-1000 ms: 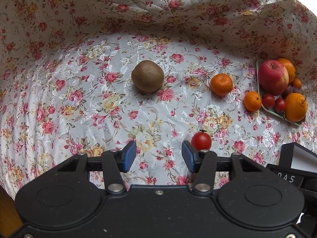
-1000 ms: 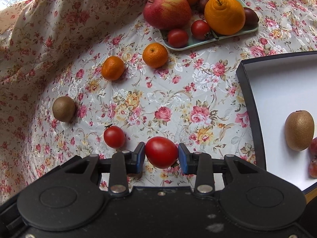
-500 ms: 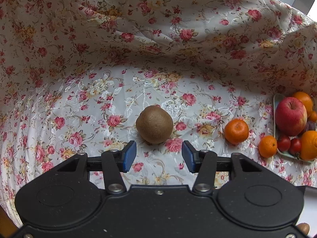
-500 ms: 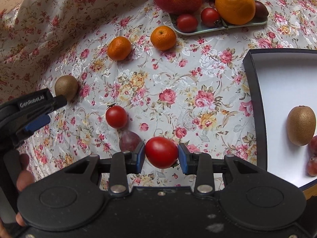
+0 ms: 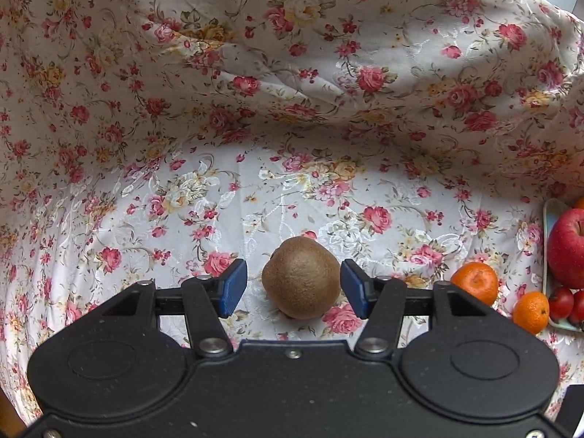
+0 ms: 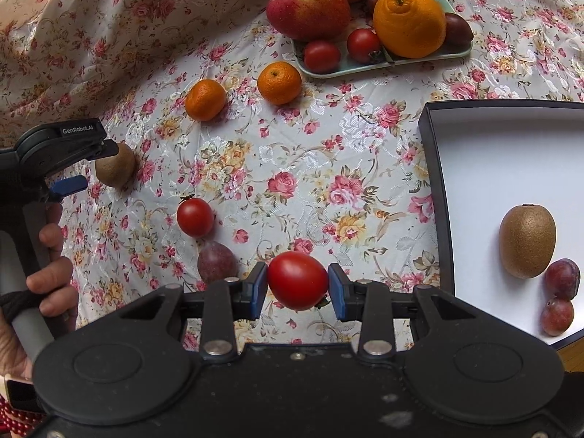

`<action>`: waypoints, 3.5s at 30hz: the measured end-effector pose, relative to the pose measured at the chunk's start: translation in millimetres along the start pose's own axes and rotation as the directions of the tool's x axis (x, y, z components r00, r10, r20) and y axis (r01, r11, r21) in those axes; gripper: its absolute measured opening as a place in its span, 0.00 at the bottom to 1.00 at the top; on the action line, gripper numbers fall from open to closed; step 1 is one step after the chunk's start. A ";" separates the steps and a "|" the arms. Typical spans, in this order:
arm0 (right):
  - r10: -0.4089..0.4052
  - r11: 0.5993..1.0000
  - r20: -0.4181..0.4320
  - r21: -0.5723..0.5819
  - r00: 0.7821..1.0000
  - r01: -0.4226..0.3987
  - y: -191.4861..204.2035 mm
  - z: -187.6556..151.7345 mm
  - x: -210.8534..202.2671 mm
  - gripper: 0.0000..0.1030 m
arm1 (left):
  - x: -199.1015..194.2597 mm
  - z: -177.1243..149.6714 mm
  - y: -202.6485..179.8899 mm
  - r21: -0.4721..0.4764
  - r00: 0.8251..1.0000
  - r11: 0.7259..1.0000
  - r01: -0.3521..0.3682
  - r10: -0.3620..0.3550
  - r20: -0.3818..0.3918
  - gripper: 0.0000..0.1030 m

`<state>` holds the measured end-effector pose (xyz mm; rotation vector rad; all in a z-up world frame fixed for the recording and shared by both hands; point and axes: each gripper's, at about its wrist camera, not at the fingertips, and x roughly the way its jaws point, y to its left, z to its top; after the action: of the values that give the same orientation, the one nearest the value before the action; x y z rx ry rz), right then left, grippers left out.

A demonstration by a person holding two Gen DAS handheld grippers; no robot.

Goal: Organize fruits
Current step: 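Lower the left tool onto the brown kiwi and close it while the right tool holds the tomato, then lift the kiwi with the left tool while the right tool keeps holding the tomato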

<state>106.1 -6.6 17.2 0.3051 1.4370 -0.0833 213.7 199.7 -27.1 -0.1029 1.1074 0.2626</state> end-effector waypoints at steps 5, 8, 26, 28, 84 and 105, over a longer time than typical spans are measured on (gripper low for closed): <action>0.022 0.999 -0.029 -0.047 0.999 -0.023 10.4 -7.5 3.0 0.36 | 9.8 3.3 -1.2 0.009 1.000 1.000 -0.017 0.016 0.012 0.63; 0.033 0.998 -0.040 -0.057 0.999 -0.035 13.0 -9.3 4.3 0.36 | 21.8 0.8 -3.4 0.003 0.999 1.000 0.005 -0.005 -0.042 0.64; 0.013 0.998 -0.036 -0.066 0.999 -0.016 12.6 -9.8 6.4 0.36 | 45.2 -2.4 -8.4 0.019 0.996 1.000 -0.014 0.016 -0.086 0.65; 0.015 0.998 -0.036 -0.065 0.999 -0.018 12.5 -9.6 6.4 0.36 | 45.7 -2.2 -8.0 0.011 0.996 1.000 -0.003 0.004 -0.085 0.63; 0.128 0.992 0.030 -0.015 0.991 -0.128 39.6 4.4 2.7 0.36 | 18.9 -44.1 6.5 0.003 0.941 0.981 0.193 -0.184 -0.283 0.62; 0.078 0.996 0.034 -0.036 0.996 -0.076 52.1 2.9 8.3 0.36 | -42.1 -25.4 27.6 -0.092 0.966 0.984 0.153 -0.168 -0.199 0.01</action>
<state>122.5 43.7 17.5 0.3285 1.3884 -0.0010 166.7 214.3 0.5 -0.2920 1.2874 0.1506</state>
